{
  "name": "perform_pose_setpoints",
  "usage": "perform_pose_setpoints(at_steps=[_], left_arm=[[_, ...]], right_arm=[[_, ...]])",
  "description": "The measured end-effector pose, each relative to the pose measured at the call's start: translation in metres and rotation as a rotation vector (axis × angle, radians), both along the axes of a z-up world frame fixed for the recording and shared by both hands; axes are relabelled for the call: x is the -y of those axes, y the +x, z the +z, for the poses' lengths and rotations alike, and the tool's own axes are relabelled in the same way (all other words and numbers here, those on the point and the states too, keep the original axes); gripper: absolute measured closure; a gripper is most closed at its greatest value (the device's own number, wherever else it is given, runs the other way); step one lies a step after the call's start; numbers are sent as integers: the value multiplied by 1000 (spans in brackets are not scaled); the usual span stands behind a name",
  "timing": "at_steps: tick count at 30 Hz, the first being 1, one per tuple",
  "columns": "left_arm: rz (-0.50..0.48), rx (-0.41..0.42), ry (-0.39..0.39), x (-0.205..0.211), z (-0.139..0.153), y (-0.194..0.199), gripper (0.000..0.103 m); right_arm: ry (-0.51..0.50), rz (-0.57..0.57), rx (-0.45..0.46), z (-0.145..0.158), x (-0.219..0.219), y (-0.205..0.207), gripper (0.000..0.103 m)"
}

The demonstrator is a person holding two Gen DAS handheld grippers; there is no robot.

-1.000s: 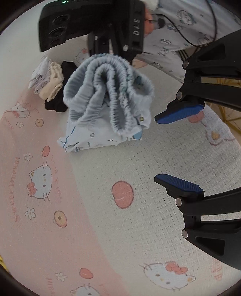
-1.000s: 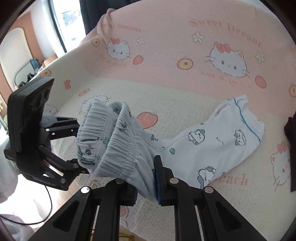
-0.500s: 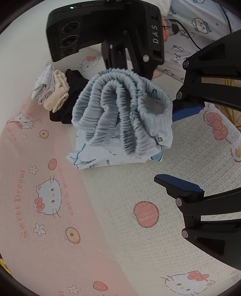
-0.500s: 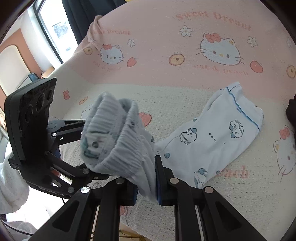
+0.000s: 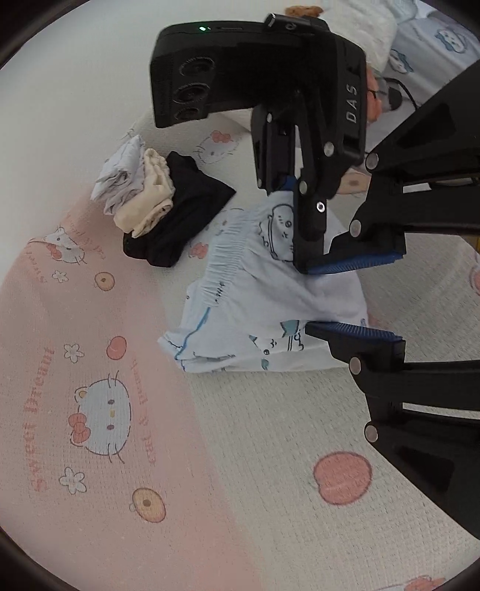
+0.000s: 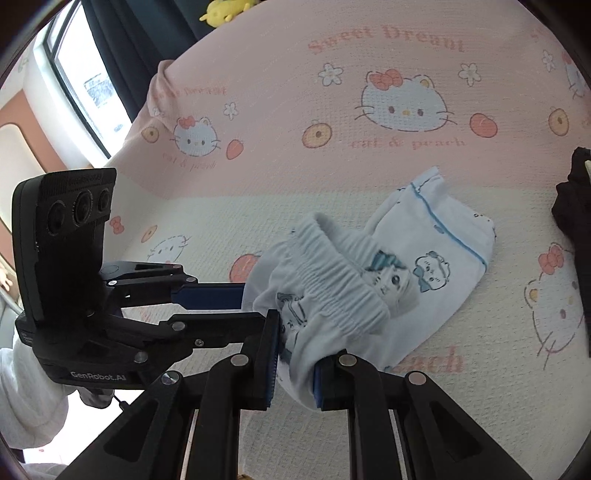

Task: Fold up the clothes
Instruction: 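Lift the cuffs with the right gripper and fold them toward the clothes stack, then lower the folded cuffs with the right gripper while the left gripper pinches the pajama body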

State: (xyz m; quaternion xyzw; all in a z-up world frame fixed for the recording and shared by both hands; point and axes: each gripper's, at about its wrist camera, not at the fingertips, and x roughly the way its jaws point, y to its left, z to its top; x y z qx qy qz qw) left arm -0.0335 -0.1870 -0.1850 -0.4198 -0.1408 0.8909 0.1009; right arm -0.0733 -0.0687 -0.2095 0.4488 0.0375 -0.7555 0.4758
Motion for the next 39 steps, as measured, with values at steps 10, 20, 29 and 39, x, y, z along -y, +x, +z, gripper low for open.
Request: perform_pose_setpoints(at_steps=[10, 20, 29, 39], left_arm=[[21, 195, -71, -10, -48, -17, 79], [54, 236, 9, 2, -52, -13, 78], [93, 174, 58, 13, -27, -8, 35], [140, 191, 93, 12, -43, -39, 35]], right_arm=[[-18, -155, 391, -54, -29, -38, 90], [-107, -231, 477, -60, -45, -44, 42], [-285, -434, 689, -86, -81, -63, 39], [-277, -425, 721, -94, -74, -62, 41]])
